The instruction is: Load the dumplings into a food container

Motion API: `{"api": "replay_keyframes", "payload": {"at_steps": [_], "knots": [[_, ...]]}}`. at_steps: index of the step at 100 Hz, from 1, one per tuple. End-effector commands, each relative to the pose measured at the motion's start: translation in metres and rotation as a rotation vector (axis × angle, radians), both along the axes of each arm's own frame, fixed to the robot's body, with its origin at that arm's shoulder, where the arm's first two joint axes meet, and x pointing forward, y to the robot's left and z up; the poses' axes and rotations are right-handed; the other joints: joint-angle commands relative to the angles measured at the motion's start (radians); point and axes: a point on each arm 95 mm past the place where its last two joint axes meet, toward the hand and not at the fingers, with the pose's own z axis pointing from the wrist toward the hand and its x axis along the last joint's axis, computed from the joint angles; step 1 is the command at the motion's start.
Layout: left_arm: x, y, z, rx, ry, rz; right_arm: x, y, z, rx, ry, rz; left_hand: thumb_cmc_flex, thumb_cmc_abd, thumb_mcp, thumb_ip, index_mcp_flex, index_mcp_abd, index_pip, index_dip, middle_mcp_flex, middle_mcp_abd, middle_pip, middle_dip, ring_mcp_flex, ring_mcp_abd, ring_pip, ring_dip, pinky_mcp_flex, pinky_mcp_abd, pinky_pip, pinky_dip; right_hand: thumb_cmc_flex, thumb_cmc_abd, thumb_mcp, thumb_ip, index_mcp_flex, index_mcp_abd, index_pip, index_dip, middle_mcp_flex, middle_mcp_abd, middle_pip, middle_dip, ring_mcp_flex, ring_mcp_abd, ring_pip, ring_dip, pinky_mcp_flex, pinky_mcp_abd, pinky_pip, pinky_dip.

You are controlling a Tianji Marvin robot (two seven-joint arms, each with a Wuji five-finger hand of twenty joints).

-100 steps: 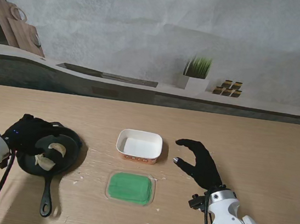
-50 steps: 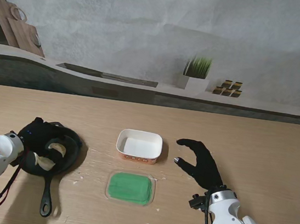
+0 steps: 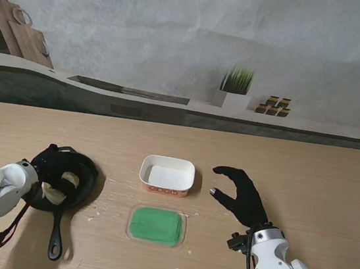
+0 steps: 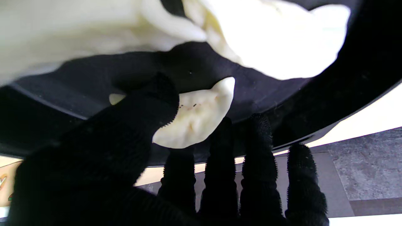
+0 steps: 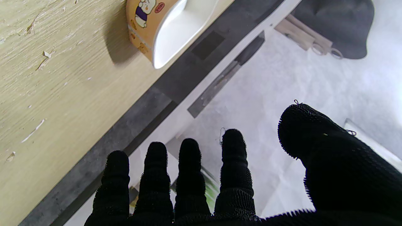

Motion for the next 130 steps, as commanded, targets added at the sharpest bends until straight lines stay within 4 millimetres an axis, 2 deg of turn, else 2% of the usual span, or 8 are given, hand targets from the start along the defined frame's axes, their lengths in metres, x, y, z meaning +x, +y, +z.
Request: {"api": "replay_keyframes", "payload": {"at_steps": [1,22,30,41,54,73,95,130], "knots": [[-0.003,0.001,-0.012,0.006,0.038,0.013,-0.002,0.004,-0.002,0.007,0.010,0.007,0.029,-0.047,0.035,-0.025,0.044,-0.039,0.025,0.016,0.028,-0.016,0.037,0.030,0.053,0.012,0.039,0.026,0.016,0.020,0.044,0.007,-0.007,0.005,0.016,0.011,-0.009,-0.016,0.008,0.005,-0.005,-0.005,0.009,0.000,0.005,-0.014,0.014,0.004,0.006,-0.015,0.011,0.014],[-0.001,-0.003,-0.025,-0.009,0.028,0.017,-0.002,0.004,-0.002,0.007,0.013,0.003,0.082,-0.057,0.074,-0.018,0.109,-0.037,0.149,0.122,0.125,-0.029,0.118,0.104,0.196,-0.002,0.131,0.069,0.089,0.047,0.105,0.041,-0.003,0.010,0.028,0.011,-0.005,-0.018,0.008,0.005,-0.005,-0.005,0.010,0.000,0.006,-0.014,0.017,0.006,0.008,-0.014,0.012,0.015],[-0.001,-0.004,-0.030,-0.016,0.027,0.030,-0.002,0.004,-0.002,0.007,0.014,0.001,0.170,-0.070,0.034,-0.072,0.148,-0.046,0.217,0.126,0.186,-0.028,0.107,0.238,0.251,-0.004,0.168,0.103,0.127,0.059,0.138,0.064,0.002,0.012,0.038,0.012,-0.002,-0.020,0.009,0.006,0.000,-0.002,0.013,0.001,0.010,-0.012,0.020,0.007,0.011,-0.013,0.014,0.016],[-0.001,-0.006,-0.034,-0.017,0.039,0.039,-0.002,0.004,-0.001,0.008,0.013,-0.002,0.262,-0.072,-0.014,-0.080,0.198,-0.033,0.274,0.110,0.263,-0.016,0.043,0.303,0.326,0.009,0.143,0.150,0.219,0.059,0.205,0.096,0.000,0.013,0.045,0.011,0.000,-0.021,0.010,0.007,0.001,-0.002,0.013,0.001,0.011,-0.010,0.021,0.008,0.014,-0.011,0.014,0.016],[-0.002,-0.007,-0.038,-0.031,0.041,0.048,-0.002,0.005,-0.001,0.010,0.015,-0.002,0.309,-0.029,-0.053,-0.033,0.230,-0.025,0.319,0.095,0.347,-0.008,-0.046,0.365,0.374,0.021,0.129,0.171,0.302,0.059,0.284,0.129,0.004,0.012,0.059,0.012,0.001,-0.022,0.011,0.008,0.001,-0.002,0.014,0.002,0.015,-0.005,0.024,0.009,0.019,-0.009,0.016,0.016],[-0.003,-0.006,-0.042,-0.056,0.020,0.055,-0.002,0.005,-0.001,0.016,0.017,-0.006,0.301,-0.041,0.024,0.028,0.237,0.000,0.353,0.139,0.367,0.002,-0.026,0.408,0.403,0.042,0.168,0.245,0.446,0.062,0.401,0.163,0.018,0.014,0.072,0.013,0.006,-0.026,0.013,0.009,0.002,0.001,0.017,0.003,0.017,-0.002,0.026,0.010,0.029,-0.005,0.018,0.016],[-0.005,-0.007,-0.030,-0.107,-0.041,0.053,-0.002,0.005,-0.001,0.023,0.011,-0.011,0.310,-0.065,0.096,0.047,0.238,0.076,0.333,0.222,0.393,0.045,-0.037,0.463,0.440,0.061,0.137,0.376,0.512,0.065,0.435,0.190,0.021,0.023,0.070,0.009,0.018,-0.028,0.013,0.010,0.009,0.004,0.020,0.005,0.020,0.001,0.031,0.012,0.042,-0.004,0.022,0.015],[-0.012,-0.010,0.017,-0.158,-0.106,0.014,-0.003,0.005,0.000,0.037,0.005,-0.016,0.293,-0.100,0.161,0.058,0.256,0.116,0.320,0.259,0.445,0.069,-0.083,0.499,0.488,0.071,0.086,0.402,0.528,0.096,0.381,0.176,0.004,0.026,0.065,0.003,0.019,-0.029,0.010,0.011,0.013,0.005,0.019,0.005,0.024,0.004,0.033,0.014,0.048,-0.001,0.025,0.015]]}}
